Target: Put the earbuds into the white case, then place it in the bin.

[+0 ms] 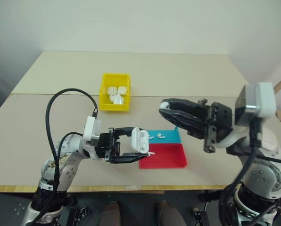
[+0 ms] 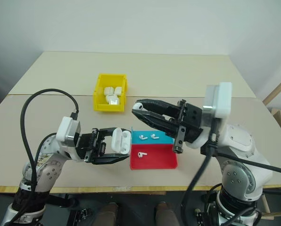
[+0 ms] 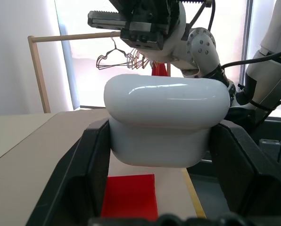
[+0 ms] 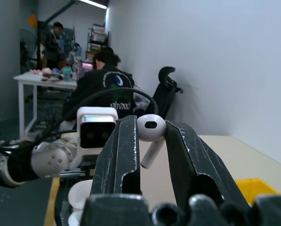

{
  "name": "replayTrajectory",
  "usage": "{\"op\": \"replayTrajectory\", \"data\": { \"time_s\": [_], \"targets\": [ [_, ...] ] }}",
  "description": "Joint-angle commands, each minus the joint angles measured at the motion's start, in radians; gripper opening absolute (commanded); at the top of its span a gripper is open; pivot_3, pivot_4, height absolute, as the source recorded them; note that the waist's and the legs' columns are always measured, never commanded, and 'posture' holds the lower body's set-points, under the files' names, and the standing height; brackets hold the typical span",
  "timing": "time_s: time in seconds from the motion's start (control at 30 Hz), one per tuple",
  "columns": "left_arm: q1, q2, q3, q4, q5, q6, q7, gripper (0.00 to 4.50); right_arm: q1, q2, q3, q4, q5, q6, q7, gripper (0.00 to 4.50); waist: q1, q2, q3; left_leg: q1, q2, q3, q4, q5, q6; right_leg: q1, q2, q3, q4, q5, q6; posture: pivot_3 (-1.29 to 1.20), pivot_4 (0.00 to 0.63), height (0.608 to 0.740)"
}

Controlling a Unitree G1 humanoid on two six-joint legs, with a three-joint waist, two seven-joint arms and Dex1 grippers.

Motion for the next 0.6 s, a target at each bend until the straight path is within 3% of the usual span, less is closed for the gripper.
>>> {"op": "replayTrajectory", "data": {
  "time_s": [0.03, 0.6],
  "targets": [
    [0.005, 0.004, 0.020, -0.068, -0.029, 0.009, 0.034, 2.83, 0.007, -0.009, 0.033, 0.009, 0.051, -0.066, 0.005, 0.74, -0.003, 0.000, 0.000, 0.000, 0.000, 0.000, 0.000, 0.000, 0.000, 0.000, 0.000, 0.000, 0.000, 0.000, 0.000, 0.00, 0.150, 0.740],
    [0.022, 0.032, 0.037, -0.145, -0.083, 0.044, 0.081, 2.83, 0.003, -0.024, 0.264, 0.191, -0.131, -0.420, 0.161, 0.74, -0.002, 0.000, 0.000, 0.000, 0.000, 0.000, 0.000, 0.000, 0.000, 0.000, 0.000, 0.000, 0.000, 0.000, 0.000, 0.00, 0.150, 0.740]
  ]
}}
